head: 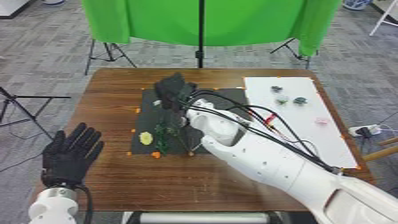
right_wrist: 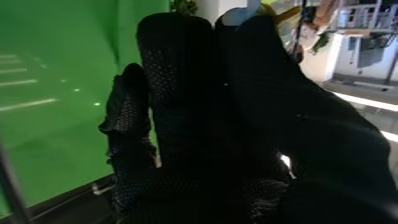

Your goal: Arrange flowers

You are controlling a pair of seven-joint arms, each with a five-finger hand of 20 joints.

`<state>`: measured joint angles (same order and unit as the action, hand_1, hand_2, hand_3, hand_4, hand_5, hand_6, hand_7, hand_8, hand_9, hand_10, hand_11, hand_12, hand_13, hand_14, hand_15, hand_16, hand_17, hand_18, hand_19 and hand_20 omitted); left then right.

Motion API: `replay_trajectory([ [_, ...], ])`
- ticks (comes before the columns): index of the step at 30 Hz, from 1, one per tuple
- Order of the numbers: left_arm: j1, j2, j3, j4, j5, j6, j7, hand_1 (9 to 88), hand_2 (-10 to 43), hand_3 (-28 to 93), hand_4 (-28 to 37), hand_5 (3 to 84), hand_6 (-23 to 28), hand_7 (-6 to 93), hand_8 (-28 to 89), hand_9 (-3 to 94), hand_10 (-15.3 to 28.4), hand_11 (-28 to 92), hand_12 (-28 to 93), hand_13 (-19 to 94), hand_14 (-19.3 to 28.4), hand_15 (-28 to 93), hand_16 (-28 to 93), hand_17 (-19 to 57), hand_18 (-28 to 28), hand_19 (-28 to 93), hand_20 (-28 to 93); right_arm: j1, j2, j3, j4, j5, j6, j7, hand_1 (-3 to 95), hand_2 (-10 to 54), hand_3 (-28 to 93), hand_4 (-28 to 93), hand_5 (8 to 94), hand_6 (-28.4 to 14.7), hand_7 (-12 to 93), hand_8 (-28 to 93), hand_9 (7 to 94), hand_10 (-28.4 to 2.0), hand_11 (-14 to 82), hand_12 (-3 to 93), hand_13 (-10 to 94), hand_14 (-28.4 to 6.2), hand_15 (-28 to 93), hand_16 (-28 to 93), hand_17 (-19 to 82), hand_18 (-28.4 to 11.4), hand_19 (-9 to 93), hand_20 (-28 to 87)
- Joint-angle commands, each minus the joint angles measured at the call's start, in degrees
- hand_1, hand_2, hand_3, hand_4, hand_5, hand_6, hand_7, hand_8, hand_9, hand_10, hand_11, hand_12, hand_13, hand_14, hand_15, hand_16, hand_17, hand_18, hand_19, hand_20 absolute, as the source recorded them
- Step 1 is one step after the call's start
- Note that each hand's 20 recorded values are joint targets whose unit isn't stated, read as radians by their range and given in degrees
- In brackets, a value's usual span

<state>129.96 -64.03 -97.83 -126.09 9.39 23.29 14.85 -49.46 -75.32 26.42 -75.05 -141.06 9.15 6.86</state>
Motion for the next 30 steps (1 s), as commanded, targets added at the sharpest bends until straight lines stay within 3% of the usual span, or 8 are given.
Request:
replay_trajectory([
  [1, -0.1, 0.47, 0.4, 0.26, 0.92, 0.02, -1.27, 27.4, 17.2, 74, -28.3, 48.5, 10.3, 19.5, -10, 40.8, 16.5, 25, 12, 30, 15.8, 40, -7, -4.9, 14.1, 31, 15, -1.2, -0.9, -1.2, 1.5, -2.0, -1.9, 4.3, 62.0, -9.5, 67, -28, 73.2, -0.5, 39, 2, 80.2, -10.1, 5.2, 31.9, 69, -6.9, 39, 42, 29, -21.0, 78, 43],
  [5, 0.5, 0.37, -0.17, -0.02, 0.68, 0.45, -1.42, 27.3, 17.3, 74, -28.3, 48.5, 10.2, 19.6, -10, 40.7, 16.5, 25, 11, 30, 15.8, 40, -7, -4.9, 14.1, 31, 15, -1.7, -1.0, -1.2, 1.1, -1.0, -2.6, 6.4, 61.9, -9.5, 67, -28, 72.8, -0.2, 38, 1, 79.8, -10.1, 5.0, 31.7, 69, -6.6, 38, 42, 29, -21.0, 78, 43],
  [12, 0.7, 0.47, -0.56, 0.01, 0.11, -0.01, -1.91, 27.2, 17.4, 74, -28.3, 48.4, 10.2, 19.6, -10, 40.8, 16.6, 25, 11, 30, 15.8, 41, -8, -4.9, 14.1, 31, 15, -1.6, -0.6, -2.5, -1.1, 0.9, -1.8, 7.6, 61.5, -9.5, 68, -28, 67.8, -0.1, 31, -4, 75.1, -10.6, 8.5, 27.5, 68, -6.3, 38, 41, 29, -21.0, 77, 42],
  [30, -0.2, 0.21, -0.05, 0.54, 0.27, -0.13, -1.79, 27.4, 17.3, 74, -28.3, 48.3, 10.2, 19.5, -10, 40.7, 16.6, 25, 11, 30, 15.8, 41, -8, -5.0, 14.1, 32, 15, 0.0, -0.6, -1.4, -4.4, 5.1, -1.3, 12.1, 58.6, -9.5, 70, -28, 65.3, -0.4, 22, -6, 67.8, -12.8, 16.6, 16.7, 66, -7.1, 38, 40, 28, -21.5, 77, 41],
])
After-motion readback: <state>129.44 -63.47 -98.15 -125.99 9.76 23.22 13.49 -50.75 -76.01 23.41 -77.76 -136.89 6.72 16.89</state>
